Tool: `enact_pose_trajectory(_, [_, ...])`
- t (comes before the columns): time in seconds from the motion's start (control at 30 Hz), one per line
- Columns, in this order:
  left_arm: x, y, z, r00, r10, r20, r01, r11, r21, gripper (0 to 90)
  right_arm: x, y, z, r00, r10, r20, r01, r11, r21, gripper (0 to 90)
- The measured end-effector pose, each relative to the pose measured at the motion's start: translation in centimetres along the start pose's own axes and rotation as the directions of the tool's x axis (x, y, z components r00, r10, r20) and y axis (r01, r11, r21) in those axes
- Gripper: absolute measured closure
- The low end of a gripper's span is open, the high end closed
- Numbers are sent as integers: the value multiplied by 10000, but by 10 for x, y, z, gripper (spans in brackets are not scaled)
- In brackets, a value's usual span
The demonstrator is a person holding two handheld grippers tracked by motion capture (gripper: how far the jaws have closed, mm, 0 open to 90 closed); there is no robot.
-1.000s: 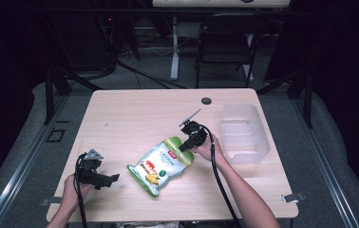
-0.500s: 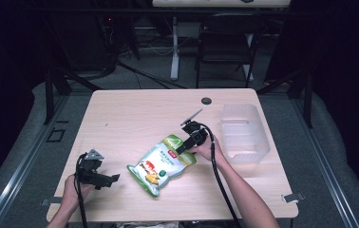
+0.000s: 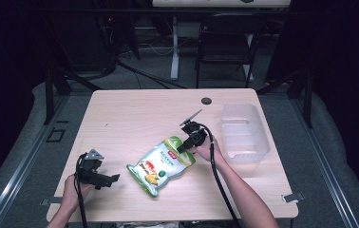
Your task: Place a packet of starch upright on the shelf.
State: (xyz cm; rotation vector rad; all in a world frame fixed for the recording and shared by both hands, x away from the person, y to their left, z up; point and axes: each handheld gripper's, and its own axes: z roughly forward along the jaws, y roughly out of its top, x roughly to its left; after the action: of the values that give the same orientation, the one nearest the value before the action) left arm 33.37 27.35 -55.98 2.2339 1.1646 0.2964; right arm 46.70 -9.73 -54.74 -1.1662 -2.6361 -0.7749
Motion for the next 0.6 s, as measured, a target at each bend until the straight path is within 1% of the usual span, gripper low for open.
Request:
enact_pose_trajectory(0.03, [0, 0, 0, 10000, -3, -2, 3, 10000, 0, 25, 2, -1, 1, 9999, 135, -40, -136, 9997, -198, 780])
enact_pose_trajectory(0.07, [0, 0, 0, 10000, 2, -2, -2, 10000, 6, 26, 3, -1, 2, 9997, 189, -145, -193, 9994, -272, 792])
enact_pose_trajectory(0.1, [0, 0, 0, 10000, 2, -3, -2, 10000, 6, 26, 5, -2, 3, 9996, 266, -126, -272, 9985, -479, 812])
enact_pose_trajectory(0.13, [0, 0, 0, 10000, 1, -1, -1, 10000, 8, 26, 4, 0, 1, 10000, -64, -63, 63, 9999, -133, 822])
enact_pose_trajectory(0.17, [0, 0, 0, 10000, 1, -1, -1, 10000, 8, 27, 4, 0, 1, 10000, -64, -63, 63, 9999, -133, 822])
enact_pose_trajectory(0.2, [0, 0, 0, 10000, -20, 25, 20, 10000, 10, 26, 6, 0, -1, 9998, -194, 20, 194, 9997, -129, 842])
enact_pose_trajectory(0.27, [0, 0, 0, 10000, -24, 31, 24, 10000, 19, 27, 7, 0, -1, 9996, -276, 5, 277, 9996, -100, 850])
enact_pose_trajectory(0.3, [0, 0, 0, 10000, -22, 31, 22, 10000, 15, 27, 9, 0, -1, 9997, -228, -49, 227, 9994, -280, 857])
enact_pose_trajectory(0.33, [0, 0, 0, 10000, -20, 17, 20, 10000, 10, 27, 9, 1, -3, 9990, -435, 117, 436, 9990, -95, 860])
enact_pose_trajectory(0.4, [0, 0, 0, 10000, -18, 32, 18, 10000, 15, 27, 10, 0, -4, 9992, -399, 100, 401, 9988, -267, 863])
enact_pose_trajectory(0.43, [0, 0, 0, 10000, -23, 32, 23, 10000, 9, 27, 10, 1, -6, 9990, -431, 91, 432, 9989, -189, 865])
enact_pose_trajectory(0.47, [0, 0, 0, 10000, -14, 23, 14, 10000, 26, 27, 10, 1, -6, 9991, -423, 36, 424, 9988, -225, 866])
enact_pose_trajectory(0.53, [0, 0, 0, 10000, -4, 28, 4, 10000, 18, 28, 11, 1, -8, 9985, -552, 43, 553, 9983, -198, 867])
enact_pose_trajectory(0.57, [0, 0, 0, 10000, -1, 24, 1, 10000, 22, 28, 12, 1, -8, 9989, -462, 74, 465, 9983, -357, 867])
enact_pose_trajectory(0.6, [0, 0, 0, 10000, -13, 34, 13, 10000, 18, 28, 12, 2, -12, 9984, -567, -1, 566, 9978, -349, 868])
